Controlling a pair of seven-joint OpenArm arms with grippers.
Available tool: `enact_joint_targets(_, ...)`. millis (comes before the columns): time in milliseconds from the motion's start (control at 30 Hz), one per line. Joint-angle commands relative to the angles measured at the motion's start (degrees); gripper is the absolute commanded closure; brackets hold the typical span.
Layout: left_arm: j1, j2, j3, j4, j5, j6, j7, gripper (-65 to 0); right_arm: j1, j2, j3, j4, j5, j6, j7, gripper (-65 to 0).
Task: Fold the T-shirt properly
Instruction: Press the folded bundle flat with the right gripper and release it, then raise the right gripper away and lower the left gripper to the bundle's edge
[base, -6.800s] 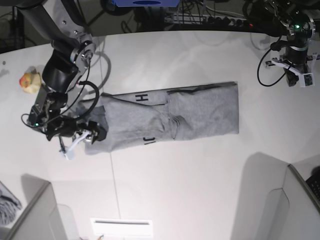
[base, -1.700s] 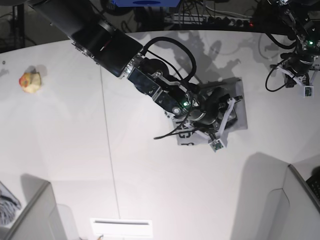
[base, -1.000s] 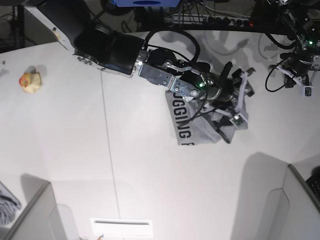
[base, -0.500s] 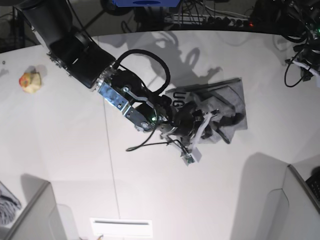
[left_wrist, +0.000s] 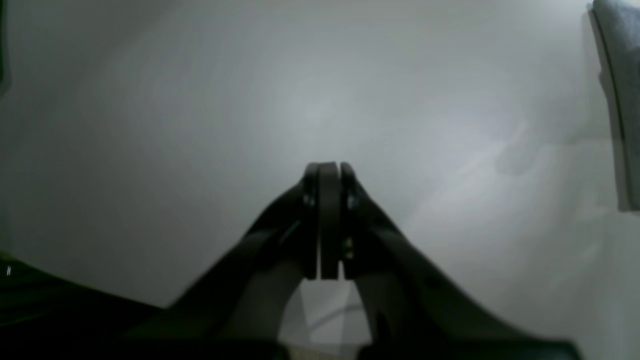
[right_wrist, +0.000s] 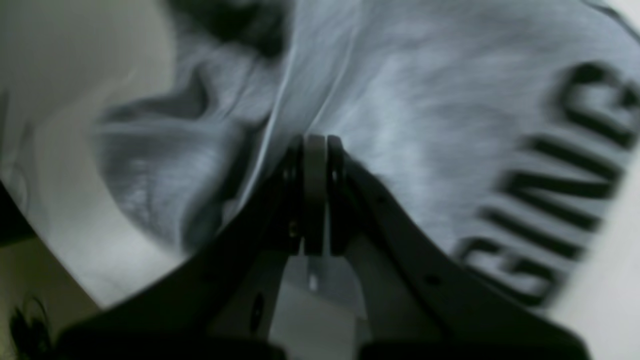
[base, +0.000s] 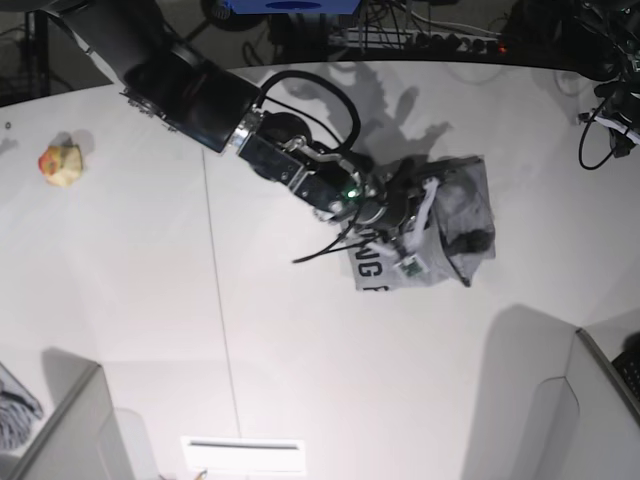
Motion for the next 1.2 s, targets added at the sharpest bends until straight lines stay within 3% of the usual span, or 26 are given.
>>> enact_joint_targets(0,-0.1,-1.0,-0.5,0.8,-0.7,0.1,-1.2,0.0,1.3,-2.5,-1.0,1.5,-0.2,0.4,1.2,0.0)
enact_joint_targets(133,0.0,-1.1,-0.6,0.8,-0.6,0.1,-1.2,0.0,1.4,-5.6,-7.5,1.7,-0.2,0.3,1.2,0.0)
enact_joint_targets(267,-0.2,-1.1,-0.6,0.7,-0.6,0.1,-1.2,0.0,1.6,-5.6,-9.5,5.7,-0.2,0.1,1.2,0.0)
enact_joint_targets(500,-0.3,-1.0,-0.1,0.9,-0.7,0.1,-1.2,0.0,1.3,-3.5,2.6,7.5,-0.3,0.0,-3.8,0.0)
enact_joint_targets(767,-0.4,3.9,6.2,7.1,-1.0,0.1,-1.1,0.0,1.2,1.8,4.2,10.3,-0.3,0.0,-3.5,0.0)
enact_joint_targets(867,-0.4,5.4,8.1,8.8,-7.7,0.1,-1.1,0.0,-0.4,4.7,7.3,14.9,-0.3,0.0,-3.5,0.0)
enact_joint_targets(967,-0.3,5.4,8.7,8.5,-18.5,0.5,-0.4,0.0,-3.8,7.4,16.1,19.3,-0.3,0.0,-3.8,0.0)
enact_joint_targets(1067,-0.6,5.4,8.6,8.6,-25.0,0.6,4.2,0.0,-6.1,10.9,24.0,21.4,0.1,0.0,-4.0,0.0)
enact_joint_targets(1167,-2.1,5.5,8.5,8.5,-28.6,0.6,6.8,-28.5,-9.5,14.3,29.5,23.9,0.2,0.2,-4.0,0.0)
